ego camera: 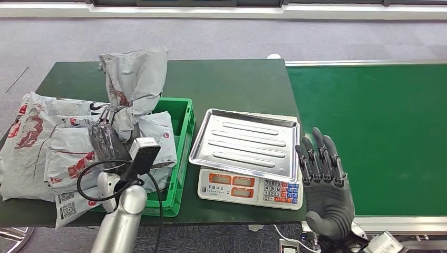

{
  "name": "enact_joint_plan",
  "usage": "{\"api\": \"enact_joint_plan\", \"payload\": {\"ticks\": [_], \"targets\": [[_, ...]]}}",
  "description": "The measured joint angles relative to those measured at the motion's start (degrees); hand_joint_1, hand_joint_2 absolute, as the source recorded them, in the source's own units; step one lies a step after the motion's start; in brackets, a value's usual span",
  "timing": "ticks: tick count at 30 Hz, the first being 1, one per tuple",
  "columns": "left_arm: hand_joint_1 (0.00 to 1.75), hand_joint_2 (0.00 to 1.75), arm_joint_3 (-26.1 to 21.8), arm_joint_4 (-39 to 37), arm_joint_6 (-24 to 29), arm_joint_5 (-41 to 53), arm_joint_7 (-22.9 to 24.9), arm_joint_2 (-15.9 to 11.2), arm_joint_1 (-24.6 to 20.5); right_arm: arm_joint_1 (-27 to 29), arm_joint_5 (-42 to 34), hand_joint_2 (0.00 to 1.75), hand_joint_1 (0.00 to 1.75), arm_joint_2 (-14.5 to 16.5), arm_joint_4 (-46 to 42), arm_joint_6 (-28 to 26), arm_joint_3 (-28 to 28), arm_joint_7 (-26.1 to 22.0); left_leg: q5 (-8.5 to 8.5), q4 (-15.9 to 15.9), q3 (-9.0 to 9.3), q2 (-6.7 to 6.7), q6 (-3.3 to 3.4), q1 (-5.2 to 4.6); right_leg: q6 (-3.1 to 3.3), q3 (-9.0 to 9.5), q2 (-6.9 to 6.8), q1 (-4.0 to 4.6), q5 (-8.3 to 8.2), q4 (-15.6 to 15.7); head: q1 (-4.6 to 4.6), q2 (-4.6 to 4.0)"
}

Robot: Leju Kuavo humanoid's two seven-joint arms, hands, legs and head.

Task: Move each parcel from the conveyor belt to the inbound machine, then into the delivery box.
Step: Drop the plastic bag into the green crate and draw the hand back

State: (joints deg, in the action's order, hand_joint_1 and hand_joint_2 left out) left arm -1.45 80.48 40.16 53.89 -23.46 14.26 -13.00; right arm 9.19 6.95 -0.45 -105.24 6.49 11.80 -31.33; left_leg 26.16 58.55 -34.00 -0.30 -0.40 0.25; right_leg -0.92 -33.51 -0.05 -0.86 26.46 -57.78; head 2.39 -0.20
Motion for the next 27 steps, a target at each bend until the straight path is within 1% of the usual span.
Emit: {"api": "enact_joint_plan", "payload": {"ticks": [2,4,6,7,8,10,11,12,13,15,17,18,19,20,21,22,23,24,27], "targets": [[1.75,1.75,-5.04,0.71,-0.01,0.31,-2.54,1.2,1.09,0.61,0.53,1.75,0.0,0.22,-0.01,0.26,0.0,-0.09,0.03,0.0,0.02,0.09,-0.03,0.0,0.0,-0.07,0.12,0.0,0.0,0.0,-0.01,0.0],[1.75,1.75,-8.49,1.18,-0.01,0.2,-2.63,1.5,1.86,1.01,0.72,1.75,0.0,0.31,-0.08,0.32,0.0,-0.13,0.04,0.0,0.03,0.14,-0.06,0.02,0.02,-0.09,0.17,0.02,0.01,0.0,-0.01,0.0],[1.73,1.75,-10.72,1.31,-0.01,0.49,-2.22,1.62,2.31,1.43,0.75,1.75,0.0,0.32,-0.37,0.22,0.0,-0.11,0.04,-0.01,0.03,0.1,-0.06,0.04,0.03,-0.07,0.1,0.05,0.03,0.0,-0.01,0.0],[1.61,1.75,-11.46,1.31,-0.01,0.57,-2.2,1.63,2.46,1.7,0.73,1.75,0.0,0.32,-0.59,0.16,0.0,-0.1,0.04,-0.01,0.03,0.08,-0.06,0.06,0.04,-0.06,0.08,0.05,0.04,0.0,-0.01,0.0],[1.37,1.75,-12.15,1.31,-0.01,0.58,-2.22,1.63,2.6,2.04,0.69,1.75,0.0,0.32,-0.83,0.11,0.0,-0.09,0.04,-0.01,0.03,0.08,-0.06,0.06,0.04,-0.05,0.08,0.05,0.04,0.0,-0.01,0.0],[0.71,1.75,-13.21,1.31,-0.01,0.58,-2.25,1.64,2.81,2.76,0.63,1.75,0.0,0.32,-1.21,0.1,0.0,-0.07,0.04,-0.02,0.02,0.09,-0.06,0.06,0.04,-0.05,0.1,0.05,0.04,0.0,-0.01,0.0],[0.46,1.75,-13.63,1.32,-0.01,0.58,-2.21,1.65,2.9,3.04,0.63,1.75,0.0,0.32,-1.33,0.11,0.0,-0.06,0.04,-0.02,0.02,0.09,-0.06,0.05,0.04,-0.04,0.11,0.04,0.03,0.0,-0.01,0.0],[0.34,1.75,-13.95,1.35,-0.01,0.6,-2.12,1.67,2.98,3.23,0.69,1.75,0.0,0.33,-1.4,0.14,0.0,-0.06,0.04,-0.02,0.02,0.09,-0.06,0.05,0.04,-0.04,0.11,0.04,0.03,0.0,-0.01,0.0],[0.29,1.75,-14.24,1.38,-0.01,0.62,-2.06,1.69,3.04,3.33,0.79,1.75,0.0,0.35,-1.44,0.15,0.0,-0.06,0.04,-0.01,0.02,0.09,-0.06,0.05,0.04,-0.04,0.11,0.04,0.03,0.0,-0.01,0.0],[0.3,1.75,-14.71,1.41,-0.01,0.74,-2.11,1.7,3.14,3.4,1.03,1.75,0.0,0.39,-1.44,0.15,0.0,-0.05,0.04,-0.01,0.03,0.09,-0.06,0.05,0.04,-0.03,0.1,0.03,0.03,0.0,-0.01,0.0],[0.35,1.75,-14.97,1.32,-0.01,1.02,-2.34,1.71,3.17,3.46,1.15,1.75,0.0,0.45,-1.46,0.11,0.0,-0.03,0.04,-0.01,0.03,0.08,-0.06,0.05,0.04,-0.03,0.09,0.03,0.03,0.0,-0.01,0.0],[0.43,1.75,-15.05,1.26,-0.01,1.21,-2.4,1.72,3.18,3.51,1.16,1.75,0.0,0.49,-1.5,0.1,0.0,-0.01,0.04,-0.01,0.03,0.08,-0.06,0.05,0.04,-0.03,0.09,0.03,0.03,0.0,-0.01,0.0],[0.55,1.75,-15.11,1.19,-0.01,1.43,-2.42,1.72,3.19,3.57,1.17,1.75,0.0,0.51,-1.58,0.09,0.0,0.02,0.04,-0.01,0.03,0.09,-0.06,0.05,0.04,-0.03,0.1,0.04,0.03,0.0,-0.01,0.0],[0.8,1.75,-15.17,1.11,-0.01,1.67,-2.41,1.72,3.19,3.66,1.18,1.75,0.0,0.54,-1.72,0.09,0.0,0.05,0.04,-0.01,0.03,0.09,-0.06,0.05,0.04,-0.04,0.1,0.04,0.03,0.0,-0.01,0.0],[1.09,1.75,-15.21,1.03,-0.01,1.87,-2.39,1.72,3.19,3.75,1.21,1.75,0.0,0.55,-1.85,0.09,0.0,0.09,0.04,-0.01,0.03,0.09,-0.06,0.05,0.04,-0.04,0.11,0.04,0.03,0.0,-0.01,0.0],[1.34,1.75,-15.22,0.92,-0.01,2.13,-2.32,1.72,3.19,3.85,1.24,1.75,0.0,0.61,-2.02,0.09,0.0,0.11,0.04,-0.01,0.03,0.09,-0.06,0.05,0.04,-0.04,0.11,0.04,0.03,0.0,-0.01,0.0],[1.54,1.75,-15.23,0.83,-0.02,2.4,-2.17,1.72,3.19,3.91,1.27,1.75,0.0,0.69,-2.16,0.09,0.0,0.13,0.04,-0.01,0.03,0.09,-0.06,0.05,0.04,-0.05,0.11,0.04,0.03,0.0,-0.01,0.0],[1.6,1.75,-15.23,0.76,-0.02,2.68,-1.98,1.72,3.19,3.96,1.3,1.75,0.0,0.79,-2.28,0.1,0.0,0.13,0.04,-0.01,0.03,0.09,-0.06,0.05,0.04,-0.05,0.11,0.04,0.03,0.0,-0.01,0.0],[1.54,1.75,-15.23,0.47,-0.03,3.8,-1.06,1.73,3.2,3.98,1.58,1.75,0.0,1.11,-2.54,0.16,0.0,0.12,0.04,-0.01,0.04,0.1,-0.06,0.05,0.04,-0.05,0.12,0.04,0.03,0.0,-0.01,0.0]]}}
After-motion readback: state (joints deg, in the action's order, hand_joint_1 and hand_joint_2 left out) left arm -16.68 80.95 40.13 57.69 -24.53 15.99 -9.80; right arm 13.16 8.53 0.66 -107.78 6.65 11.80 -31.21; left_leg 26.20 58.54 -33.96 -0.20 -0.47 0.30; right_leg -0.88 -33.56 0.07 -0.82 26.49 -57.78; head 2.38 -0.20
